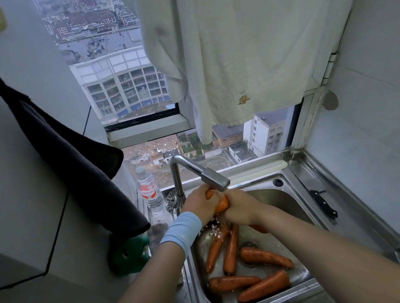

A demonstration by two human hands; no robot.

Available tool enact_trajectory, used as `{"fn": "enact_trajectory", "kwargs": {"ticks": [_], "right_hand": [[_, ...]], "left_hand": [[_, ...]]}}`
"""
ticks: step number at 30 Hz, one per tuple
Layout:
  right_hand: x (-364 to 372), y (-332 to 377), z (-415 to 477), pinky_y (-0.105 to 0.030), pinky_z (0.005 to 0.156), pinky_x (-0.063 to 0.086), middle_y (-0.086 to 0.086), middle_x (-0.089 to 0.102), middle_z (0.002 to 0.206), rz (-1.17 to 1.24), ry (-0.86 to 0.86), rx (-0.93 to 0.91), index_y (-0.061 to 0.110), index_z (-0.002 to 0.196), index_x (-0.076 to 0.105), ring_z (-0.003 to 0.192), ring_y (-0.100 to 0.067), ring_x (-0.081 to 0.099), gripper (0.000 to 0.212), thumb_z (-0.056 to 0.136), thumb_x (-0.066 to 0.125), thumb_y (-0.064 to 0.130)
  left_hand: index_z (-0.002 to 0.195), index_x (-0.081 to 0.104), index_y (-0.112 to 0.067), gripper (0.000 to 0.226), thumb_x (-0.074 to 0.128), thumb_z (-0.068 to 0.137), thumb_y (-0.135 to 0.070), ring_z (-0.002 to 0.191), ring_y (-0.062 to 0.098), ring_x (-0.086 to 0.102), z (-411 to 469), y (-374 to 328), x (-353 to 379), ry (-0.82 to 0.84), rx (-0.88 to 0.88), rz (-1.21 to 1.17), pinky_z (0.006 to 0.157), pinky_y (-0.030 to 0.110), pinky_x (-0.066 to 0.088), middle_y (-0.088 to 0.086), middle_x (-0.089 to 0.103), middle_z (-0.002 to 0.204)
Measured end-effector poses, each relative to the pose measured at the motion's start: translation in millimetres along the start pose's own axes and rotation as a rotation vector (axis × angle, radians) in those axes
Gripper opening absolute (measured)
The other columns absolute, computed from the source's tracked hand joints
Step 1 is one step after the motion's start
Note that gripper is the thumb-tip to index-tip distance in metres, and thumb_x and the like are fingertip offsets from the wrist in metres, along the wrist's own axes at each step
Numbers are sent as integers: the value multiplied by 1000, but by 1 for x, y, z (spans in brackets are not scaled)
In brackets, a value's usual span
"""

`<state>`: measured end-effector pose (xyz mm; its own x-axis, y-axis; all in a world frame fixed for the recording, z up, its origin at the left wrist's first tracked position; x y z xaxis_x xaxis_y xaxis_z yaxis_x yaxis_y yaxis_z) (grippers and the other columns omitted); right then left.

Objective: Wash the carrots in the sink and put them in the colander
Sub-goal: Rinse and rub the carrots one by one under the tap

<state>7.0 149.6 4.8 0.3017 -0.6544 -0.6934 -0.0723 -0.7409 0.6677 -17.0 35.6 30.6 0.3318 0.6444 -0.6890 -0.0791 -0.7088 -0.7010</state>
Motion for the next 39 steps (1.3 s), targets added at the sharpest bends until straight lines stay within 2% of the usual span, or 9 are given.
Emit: {"fn": "enact_trajectory", "kwargs": {"ticks": [6,11,15,21,24,30,34,36,39], "right_hand": [[-6,16,-3,-35,73,50,-3,67,98,-495,-234,-57,20,96,66,89,-26,67,12,86,60,17],[-5,25,-5,-37,62,52,-4,65,77,-904,-484,-114,20,80,71,69,-23,65,22,65,86,14],[-2,16,-4,-37,80,52,-2,69,105,-639,-321,-121,24,113,65,97,-27,68,26,88,60,20],[16,3,2,-32,80,52,-2,71,96,-573,130,-90,24,87,62,89,-23,66,9,80,67,23],[22,6,8,-32,77,53,-1,67,86,-491,202,-66,17,91,68,82,-21,64,12,80,71,21],[11,27,7,-36,81,49,-4,68,112,-775,0,-159,20,126,57,103,-27,67,36,90,61,23],[8,44,-6,-37,67,54,-5,72,82,-806,-270,-318,18,92,64,75,-28,72,10,85,70,14],[3,48,-10,-33,55,48,-3,67,65,-804,-360,-412,18,77,62,57,-25,67,19,74,80,11],[-1,48,-12,-31,54,46,-4,68,69,-793,-275,-411,16,86,66,59,-25,67,29,64,86,15]], "left_hand": [[114,69,-15,40,39,104,-38,98,29,62,0,10,-1,-89,-197,-32,92,35,49,11,69,111],[109,63,-7,42,32,105,-36,73,27,62,8,20,2,59,-384,-20,71,31,54,12,65,89],[130,58,-12,45,29,108,-38,109,33,64,9,4,2,214,-180,273,100,40,49,15,63,124],[130,54,-16,48,68,91,-40,108,25,60,-13,12,28,533,33,419,99,40,48,6,60,122],[126,57,-18,49,74,83,-36,107,24,62,-11,3,29,412,123,667,97,39,52,4,64,119],[99,66,-18,21,62,84,-33,92,26,65,-2,2,24,279,106,686,78,30,52,4,65,95],[86,70,-12,30,72,71,-38,70,24,62,1,23,24,436,-135,476,67,31,54,6,66,76],[81,68,-11,32,75,65,-38,62,25,60,2,29,25,548,-225,386,64,29,52,8,66,70],[85,65,-13,33,74,69,-40,64,24,59,6,25,26,568,-196,453,66,30,52,7,66,73]]}}
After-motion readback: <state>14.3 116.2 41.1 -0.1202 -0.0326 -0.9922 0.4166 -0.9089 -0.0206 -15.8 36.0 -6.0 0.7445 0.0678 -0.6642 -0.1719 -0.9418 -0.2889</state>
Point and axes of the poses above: each hand's wrist, its own z-axis towards the middle knuckle, its own x-axis out of the palm, y = z × x, the point moved 8 cm from there along z, towards the middle knuckle
